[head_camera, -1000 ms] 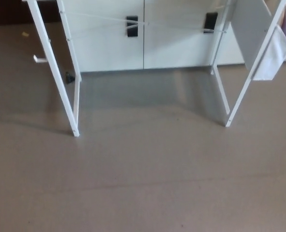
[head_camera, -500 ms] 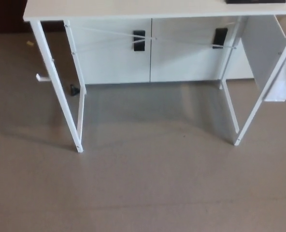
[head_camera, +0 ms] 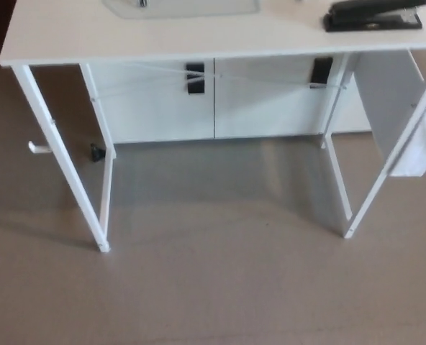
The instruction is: The robot walks towards a desk on which a file tray is kept in the middle and a stapler is kept to its right. The robot lifts the stapler using its right hand and places it on the file tray.
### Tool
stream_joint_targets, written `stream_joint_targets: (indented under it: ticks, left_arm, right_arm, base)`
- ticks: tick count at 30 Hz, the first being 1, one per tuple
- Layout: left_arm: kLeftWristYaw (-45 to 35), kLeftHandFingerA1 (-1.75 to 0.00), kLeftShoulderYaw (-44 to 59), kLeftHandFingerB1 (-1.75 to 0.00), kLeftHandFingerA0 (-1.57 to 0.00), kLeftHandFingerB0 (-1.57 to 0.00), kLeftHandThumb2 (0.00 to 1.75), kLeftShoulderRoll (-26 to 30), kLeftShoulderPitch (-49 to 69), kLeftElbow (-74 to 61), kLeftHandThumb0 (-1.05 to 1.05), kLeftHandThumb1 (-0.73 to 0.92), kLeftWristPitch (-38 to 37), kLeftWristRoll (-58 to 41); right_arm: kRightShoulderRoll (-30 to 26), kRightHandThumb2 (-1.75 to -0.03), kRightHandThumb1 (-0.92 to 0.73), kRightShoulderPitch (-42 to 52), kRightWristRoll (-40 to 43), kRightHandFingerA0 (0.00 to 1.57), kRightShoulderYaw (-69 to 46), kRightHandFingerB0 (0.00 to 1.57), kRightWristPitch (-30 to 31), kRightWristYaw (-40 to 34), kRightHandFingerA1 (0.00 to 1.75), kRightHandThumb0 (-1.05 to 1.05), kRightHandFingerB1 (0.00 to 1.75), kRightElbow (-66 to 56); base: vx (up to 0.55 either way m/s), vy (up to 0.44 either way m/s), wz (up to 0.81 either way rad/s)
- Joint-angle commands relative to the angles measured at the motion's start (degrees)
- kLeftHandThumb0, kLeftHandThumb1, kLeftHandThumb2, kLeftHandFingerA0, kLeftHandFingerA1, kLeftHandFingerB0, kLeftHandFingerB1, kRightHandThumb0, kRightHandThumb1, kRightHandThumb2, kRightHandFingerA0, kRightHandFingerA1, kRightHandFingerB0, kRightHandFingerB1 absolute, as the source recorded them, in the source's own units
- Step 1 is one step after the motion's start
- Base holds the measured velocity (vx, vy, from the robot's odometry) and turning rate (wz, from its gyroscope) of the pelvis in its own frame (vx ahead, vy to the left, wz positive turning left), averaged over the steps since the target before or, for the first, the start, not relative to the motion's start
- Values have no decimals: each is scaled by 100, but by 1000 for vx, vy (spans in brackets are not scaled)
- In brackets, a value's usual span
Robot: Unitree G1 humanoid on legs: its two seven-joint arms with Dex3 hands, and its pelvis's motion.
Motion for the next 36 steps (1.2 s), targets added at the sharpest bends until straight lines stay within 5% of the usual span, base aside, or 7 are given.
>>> stream_joint_targets:
  ticks: [1,13,26,27,31,32,36]
  left_arm:
    - [-19,-77,-37,-53,-13,-1,131,106,45,-80,-105,70,-91,-1]
    - [73,-75,-50,-48,-14,-2,131,89,-27,-39,-105,72,-55,-18]
    - [113,-83,-70,-52,-30,0,131,95,-17,-13,-105,71,-125,25]
    - [102,-82,-85,-53,-27,0,130,100,-15,-21,-105,71,-123,36]
    - [59,-78,-97,-51,-20,0,132,109,-12,-40,-105,73,-108,34]
    - [13,-76,-92,-50,-15,-1,132,115,-7,-43,-105,73,-116,19]
    - [118,-79,-189,-52,-25,0,132,136,-3,-100,-105,73,-73,106]
  right_arm:
    - [29,-102,-46,60,170,2,-151,0,-346,-41,51,-36,47,75]
    - [5,-62,-66,-43,81,9,-163,21,-465,-15,27,-69,29,335]
    - [109,-86,-52,-72,339,5,-308,15,-570,73,41,-70,42,477]
    - [95,-99,-41,-153,290,3,-266,0,-585,61,52,-36,47,612]
    - [78,-61,-63,-163,312,10,-304,24,-472,56,27,-64,30,560]
    - [67,-98,-41,-138,281,3,-280,0,-501,52,53,-36,47,537]
    - [-13,-60,-67,-102,135,7,-133,22,-281,35,30,-70,29,345]
  base:
    - [136,-46,1]
    - [232,-7,9]
    - [298,11,2]
    - [345,186,-32]
    - [354,264,-9]
    - [182,139,-1]
    - [120,69,3]
